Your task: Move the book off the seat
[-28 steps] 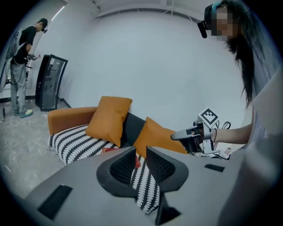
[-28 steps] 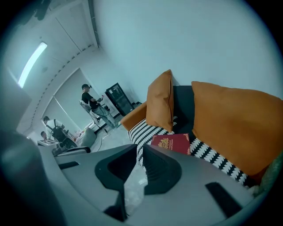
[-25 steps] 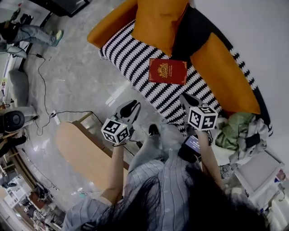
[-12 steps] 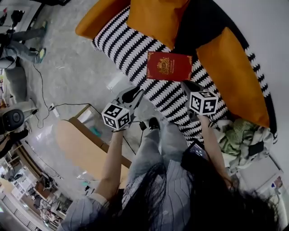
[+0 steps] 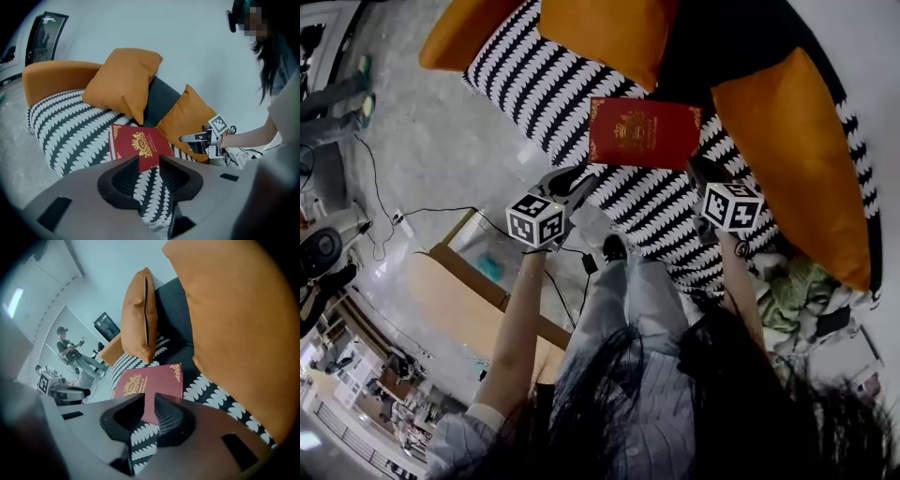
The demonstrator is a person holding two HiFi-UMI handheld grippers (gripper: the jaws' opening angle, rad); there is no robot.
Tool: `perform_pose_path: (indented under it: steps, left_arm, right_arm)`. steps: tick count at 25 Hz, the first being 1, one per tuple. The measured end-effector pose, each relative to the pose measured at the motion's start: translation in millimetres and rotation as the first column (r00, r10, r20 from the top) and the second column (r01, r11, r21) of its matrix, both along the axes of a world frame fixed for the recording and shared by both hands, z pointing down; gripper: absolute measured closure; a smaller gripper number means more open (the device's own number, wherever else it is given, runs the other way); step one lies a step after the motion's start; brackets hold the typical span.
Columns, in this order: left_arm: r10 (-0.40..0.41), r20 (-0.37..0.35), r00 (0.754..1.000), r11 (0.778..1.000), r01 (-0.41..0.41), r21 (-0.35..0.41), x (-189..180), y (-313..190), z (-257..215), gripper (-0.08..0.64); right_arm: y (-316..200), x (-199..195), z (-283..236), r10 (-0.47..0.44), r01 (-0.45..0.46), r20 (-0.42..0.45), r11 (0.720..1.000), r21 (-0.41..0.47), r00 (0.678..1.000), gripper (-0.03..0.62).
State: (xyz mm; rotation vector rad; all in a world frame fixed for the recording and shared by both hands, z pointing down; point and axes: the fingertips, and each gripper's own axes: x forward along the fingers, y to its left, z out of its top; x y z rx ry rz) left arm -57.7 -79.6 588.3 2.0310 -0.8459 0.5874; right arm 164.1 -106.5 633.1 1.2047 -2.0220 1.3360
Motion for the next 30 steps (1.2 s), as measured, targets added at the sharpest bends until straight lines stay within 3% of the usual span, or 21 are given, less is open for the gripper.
perform_pose_path:
  steps: [3, 6, 11, 14, 20, 24, 30]
  left_arm:
    - [0.014, -0.004, 1.0, 0.998, -0.014, -0.064, -2.7, -9.3, 30.6, 0.383]
    - [0.0, 0.007, 1.0, 0.997, 0.001, -0.081, 2.2, -21.6, 46.9, 0.343]
    - [-0.115, 0.003, 0.993, 0.988, 0.115, -0.1, 1.5, -49.0, 73.7, 0.274]
    - [-0.169, -0.028, 0.985, 0.978, 0.164, -0.128, -3.5, -63.7, 87.7, 0.245]
    - [-0.12, -0.048, 0.992, 0.971, 0.107, -0.213, 3.0, -63.0, 123.9, 0.196]
    - [-0.061, -0.075, 0.995, 0.954, 0.036, -0.298, 0.8, -41.2, 153.4, 0.196]
    - [-0.053, -0.054, 0.997, 0.95, 0.034, -0.31, 20.3, -41.5, 144.0, 0.198]
  right_arm:
    - [-8.0, 1.2, 26.0, -0.012, 0.012, -0.001, 1.0, -0.003, 1.0, 0.524]
    - [-11.7, 14.5, 45.1, 0.022, -0.022, 0.011, 0.999, -0.033, 1.0, 0.452]
    - [-21.0, 21.9, 72.0, 0.11, -0.106, 0.089, 0.993, -0.05, 0.99, 0.35]
    - [-28.3, 15.1, 85.8, 0.138, -0.128, 0.117, 0.988, -0.085, 0.984, 0.322]
    - [-29.8, 4.4, 102.7, 0.111, -0.098, 0.113, 0.989, -0.111, 0.987, 0.311]
    - [-20.8, -11.5, 117.0, 0.114, -0.1, 0.126, 0.989, -0.11, 0.985, 0.311]
    - [-19.8, 6.9, 100.8, 0.084, -0.075, 0.09, 0.993, -0.09, 0.992, 0.313]
